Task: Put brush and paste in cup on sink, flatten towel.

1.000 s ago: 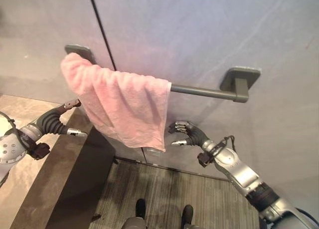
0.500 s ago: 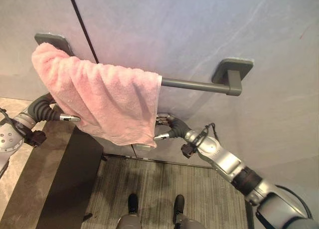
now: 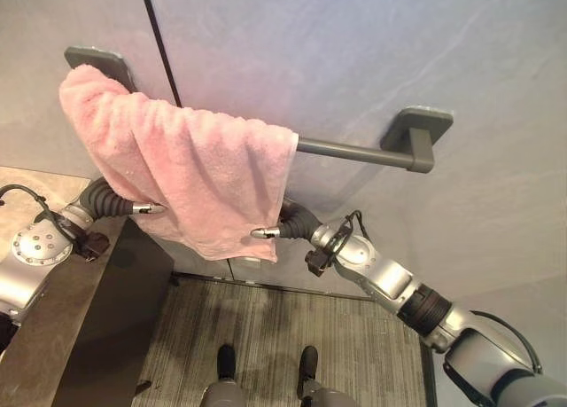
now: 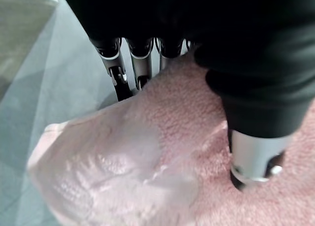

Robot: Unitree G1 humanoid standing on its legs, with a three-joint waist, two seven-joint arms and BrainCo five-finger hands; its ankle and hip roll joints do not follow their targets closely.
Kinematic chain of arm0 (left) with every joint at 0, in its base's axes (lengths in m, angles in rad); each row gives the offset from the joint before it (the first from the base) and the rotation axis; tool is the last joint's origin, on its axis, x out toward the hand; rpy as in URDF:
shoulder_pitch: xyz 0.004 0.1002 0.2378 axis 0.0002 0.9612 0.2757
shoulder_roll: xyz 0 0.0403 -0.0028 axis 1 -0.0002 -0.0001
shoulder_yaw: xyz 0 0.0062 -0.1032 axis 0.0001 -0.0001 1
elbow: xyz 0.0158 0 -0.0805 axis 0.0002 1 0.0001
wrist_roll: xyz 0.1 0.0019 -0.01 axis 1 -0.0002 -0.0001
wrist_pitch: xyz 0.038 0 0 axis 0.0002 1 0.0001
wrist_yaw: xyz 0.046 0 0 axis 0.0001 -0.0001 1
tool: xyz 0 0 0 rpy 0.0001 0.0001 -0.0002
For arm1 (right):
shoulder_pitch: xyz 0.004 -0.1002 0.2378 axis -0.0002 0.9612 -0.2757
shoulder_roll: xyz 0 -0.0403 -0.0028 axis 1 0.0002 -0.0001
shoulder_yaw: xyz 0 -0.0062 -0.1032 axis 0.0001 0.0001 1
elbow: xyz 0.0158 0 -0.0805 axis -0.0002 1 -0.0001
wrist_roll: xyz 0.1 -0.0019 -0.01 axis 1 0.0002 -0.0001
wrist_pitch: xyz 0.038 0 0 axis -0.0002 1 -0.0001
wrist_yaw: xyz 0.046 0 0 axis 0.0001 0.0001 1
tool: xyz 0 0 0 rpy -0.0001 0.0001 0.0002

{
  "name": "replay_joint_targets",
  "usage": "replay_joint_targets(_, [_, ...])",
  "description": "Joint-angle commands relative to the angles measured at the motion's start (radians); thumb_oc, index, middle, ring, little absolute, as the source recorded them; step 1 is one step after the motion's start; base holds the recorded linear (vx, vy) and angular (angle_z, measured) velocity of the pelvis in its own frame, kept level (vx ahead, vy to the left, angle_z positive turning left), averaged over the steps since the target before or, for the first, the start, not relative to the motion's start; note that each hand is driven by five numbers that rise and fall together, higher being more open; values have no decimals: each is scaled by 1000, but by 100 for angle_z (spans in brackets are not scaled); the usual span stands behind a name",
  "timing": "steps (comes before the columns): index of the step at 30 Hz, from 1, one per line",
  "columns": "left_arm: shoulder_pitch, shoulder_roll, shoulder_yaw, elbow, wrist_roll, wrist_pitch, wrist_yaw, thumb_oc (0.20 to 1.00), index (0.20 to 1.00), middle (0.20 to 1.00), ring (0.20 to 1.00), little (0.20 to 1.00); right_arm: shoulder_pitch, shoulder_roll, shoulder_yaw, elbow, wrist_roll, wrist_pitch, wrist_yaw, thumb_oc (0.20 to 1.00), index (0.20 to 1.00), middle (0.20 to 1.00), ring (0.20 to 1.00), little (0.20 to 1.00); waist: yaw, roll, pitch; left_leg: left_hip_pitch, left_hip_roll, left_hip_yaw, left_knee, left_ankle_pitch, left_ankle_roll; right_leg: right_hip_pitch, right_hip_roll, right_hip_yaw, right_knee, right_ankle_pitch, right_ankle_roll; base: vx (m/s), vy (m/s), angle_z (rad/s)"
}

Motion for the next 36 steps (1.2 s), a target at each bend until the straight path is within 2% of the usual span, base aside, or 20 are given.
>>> replay_joint_targets(1, [-86, -15, -28, -24, -53, -42, -8, 278, 278, 278, 278, 278, -63, 41, -3, -1, 19, -36, 2, 200, 200, 200, 200, 200, -9, 19, -39, -36, -1, -38, 6, -4, 3, 54, -114, 8, 0, 36, 116, 0, 0, 0])
replay_joint_targets(2, [-84, -17, -27, -29, -54, -42, -10, 216, 216, 216, 216, 216, -59, 42, -4, -2, 17, -36, 0, 200, 200, 200, 200, 200, -10, 20, -40, -35, 0, -38, 6, -4, 3, 55, -115, 7, 0, 35, 116, 0, 0, 0])
replay_joint_targets(4, [-79, -26, -30, -35, -51, -44, -14, 200, 200, 200, 200, 200, -47, 48, -11, -1, 14, -38, 2, 200, 200, 200, 200, 200, -10, 25, -41, -34, 0, -38, 6, -4, 2, 56, -117, 7, 0, 33, 115, 0, 0, 0])
replay_joint_targets(9, [-40, -30, -12, -58, -50, -45, -26, 200, 200, 200, 200, 200, -3, 35, -32, -24, 4, -38, 6, 200, 200, 200, 200, 200, -13, 35, -43, -30, 0, -36, 6, -3, 1, 58, -117, 7, 0, 27, 114, -2, -1, -1])
replay_joint_targets(12, [29, -31, 55, -133, -64, -55, -36, 200, 200, 200, 200, 200, 57, -18, -79, -119, -23, -55, 15, 200, 200, 200, 200, 200, -18, 43, -47, -24, 2, -33, 6, -3, -1, 62, -116, 11, 0, 25, 113, 0, 0, 0])
replay_joint_targets(14, [141, -72, 189, -238, -143, -69, -53, 200, 200, 200, 200, 200, 124, -63, -132, -232, 27, -82, 35, 200, 200, 200, 200, 200, -24, 47, -51, -17, 4, -31, 6, -4, -2, 66, -114, 14, 0, 19, 111, 9, -19, -2])
replay_joint_targets(15, [234, -109, 296, -293, -196, -87, -83, 200, 200, 200, 200, 200, 162, -123, -166, -342, 71, -96, 74, 200, 200, 200, 200, 200, -29, 47, -54, -9, 8, -27, 6, -5, -3, 69, -112, 15, 0, 14, 109, 21, -37, -4])
replay_joint_targets(16, [276, -118, 344, -328, -198, -90, -90, 200, 200, 200, 200, 200, 173, -144, -174, -394, 90, -102, 91, 200, 200, 200, 200, 200, -28, 48, -56, -5, 10, -24, 6, -6, -4, 71, -111, 15, 0, 12, 109, 15, -30, -11])
replay_joint_targets(17, [287, -120, 354, -333, -198, -89, -90, 200, 200, 200, 200, 200, 173, -143, -172, -396, 90, -101, 91, 200, 200, 200, 200, 200, -31, 48, -57, -4, 10, -24, 6, -6, -4, 72, -111, 15, 0, 12, 109, 15, -29, -17])
replay_joint_targets(20, [421, -143, 491, -447, -219, -112, -107, 200, 200, 200, 200, 200, 241, -231, -216, -551, 149, -129, 145, 200, 200, 200, 200, 200, -29, 49, -64, 11, 18, -14, 6, -7, -6, 81, -109, 11, 0, 7, 107, 15, -38, -17])
replay_joint_targets(22, [473, -165, 527, -487, -232, -113, -130, 200, 200, 200, 200, 200, 303, -254, -243, -589, 183, -134, 170, 200, 200, 200, 200, 200, -27, 52, -66, 17, 24, -11, 6, -5, -9, 87, -107, 4, 0, 1, 106, -1, -43, -3])
replay_joint_targets(25, [481, -184, 490, -475, -217, -105, -137, 200, 200, 200, 200, 200, 354, -253, -249, -573, 149, -124, 168, 200, 200, 200, 200, 200, -27, 58, -71, 21, 29, -17, 6, -1, -14, 100, -104, -9, 0, -8, 101, -15, -47, 4])
replay_joint_targets(26, [434, -196, 415, -441, -209, -97, -127, 200, 200, 200, 200, 200, 348, -225, -225, -527, 145, -109, 141, 200, 200, 200, 200, 200, -25, 61, -74, 21, 32, -21, 6, 1, -18, 109, -103, -17, 0, -13, 98, -13, -33, 3])
replay_joint_targets(27, [433, -196, 414, -440, -209, -97, -126, 200, 200, 200, 200, 200, 348, -225, -226, -527, 145, -109, 142, 200, 200, 200, 200, 200, -25, 61, -73, 21, 32, -21, 6, 1, -18, 109, -103, -17, 0, -13, 98, -17, -38, 2])
replay_joint_targets(29, [395, -193, 312, -388, -168, -78, -111, 200, 200, 200, 200, 200, 334, -190, -216, -488, 88, -103, 100, 200, 200, 200, 200, 200, -26, 70, -79, 23, 35, -21, 6, 5, -21, 113, -101, -23, 0, -15, 97, -9, -9, 2])
replay_joint_targets(33, [381, -157, 258, -419, -152, -67, -129, 200, 200, 200, 200, 200, 324, -188, -233, -511, 40, -125, 101, 200, 200, 200, 200, 200, -35, 77, -84, 25, 40, -18, 6, 6, -23, 115, -98, -24, 0, -16, 96, 0, 0, 0])
replay_joint_targets(36, [363, -169, 213, -408, -150, -61, -124, 200, 200, 200, 200, 200, 332, -172, -221, -484, 39, -120, 89, 200, 200, 200, 200, 200, -40, 80, -92, 31, 40, -18, 6, 6, -23, 120, -99, -27, 0, -18, 96, 0, 0, 0])
